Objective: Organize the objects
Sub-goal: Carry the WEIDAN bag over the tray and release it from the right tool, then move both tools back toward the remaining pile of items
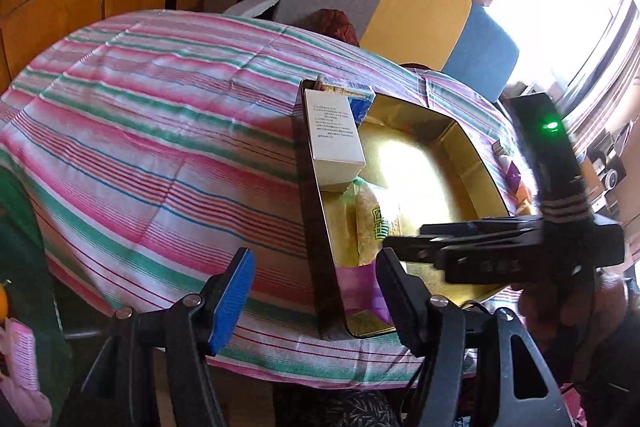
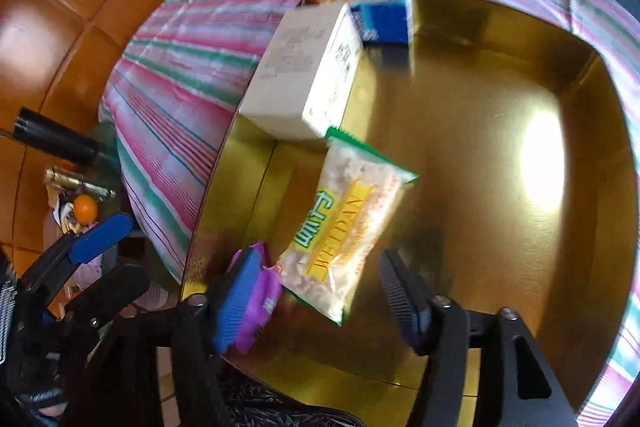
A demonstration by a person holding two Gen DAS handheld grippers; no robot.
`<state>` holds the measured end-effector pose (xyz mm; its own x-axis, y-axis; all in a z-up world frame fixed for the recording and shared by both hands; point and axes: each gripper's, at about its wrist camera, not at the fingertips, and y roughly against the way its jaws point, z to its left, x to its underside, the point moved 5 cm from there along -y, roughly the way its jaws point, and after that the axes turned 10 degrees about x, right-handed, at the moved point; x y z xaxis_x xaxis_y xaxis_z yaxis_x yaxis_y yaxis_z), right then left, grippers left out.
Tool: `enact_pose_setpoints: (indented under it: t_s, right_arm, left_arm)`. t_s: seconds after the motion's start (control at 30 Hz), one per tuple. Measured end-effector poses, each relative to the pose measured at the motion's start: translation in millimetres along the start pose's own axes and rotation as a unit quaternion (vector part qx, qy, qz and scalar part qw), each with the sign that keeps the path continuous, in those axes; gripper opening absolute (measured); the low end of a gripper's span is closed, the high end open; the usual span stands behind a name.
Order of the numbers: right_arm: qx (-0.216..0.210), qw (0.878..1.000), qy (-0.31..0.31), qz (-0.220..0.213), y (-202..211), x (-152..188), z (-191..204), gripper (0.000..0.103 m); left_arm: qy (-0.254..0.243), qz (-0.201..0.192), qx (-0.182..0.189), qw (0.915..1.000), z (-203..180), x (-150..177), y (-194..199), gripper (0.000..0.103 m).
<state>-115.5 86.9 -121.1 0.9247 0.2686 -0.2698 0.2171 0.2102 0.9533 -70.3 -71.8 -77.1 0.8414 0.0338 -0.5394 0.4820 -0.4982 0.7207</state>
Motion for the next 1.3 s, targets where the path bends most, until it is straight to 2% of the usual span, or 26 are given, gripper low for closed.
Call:
enact_pose_setpoints:
  t_s: [0.13,0.23,0.4,0.6,0.87,1.07,1.13,1.3]
  right_arm:
    - [0.002,0.999,-0.011,-0.05,27,4,-13,0.069]
    - [0.02,0.996,-0.014,-0.09,46,4,-25,0.071]
    - [0.055,0.988,-0.02,-0.146,80,10,-56,0.074]
    - [0.097,0.976,-0.054,-0.186,110,27,-113,0.074]
    - [0.154,0.957,-0.133,-0.208,144,53,-213,0.074]
    - [0.209,0.932,-0.19,-0.226,174,74,-292,0.074]
    - [0.228,0.92,-0.222,-0.231,183,84,-325,0.074]
    - [0.27,0.883,-0.303,-0.238,194,116,-408,0.074]
  left_arm:
    - [-0.024,-0.008,-0.03,0.9992,-9,-4,4,0.064]
    - [-0.048,-0.017,-0.056,0.9971,-18,-7,8,0.064]
    - [-0.086,-0.024,-0.074,0.9932,-38,-11,10,0.064]
    - [-0.125,-0.021,-0.072,0.9893,-68,-17,4,0.064]
    - [-0.169,0.003,-0.047,0.9844,-120,-19,-23,0.064]
    - [-0.178,0.032,-0.02,0.9833,-157,-21,-48,0.064]
    - [-0.182,0.038,-0.005,0.9826,-170,-20,-54,0.064]
    - [-0.217,0.06,0.013,0.9742,-208,-21,-71,0.064]
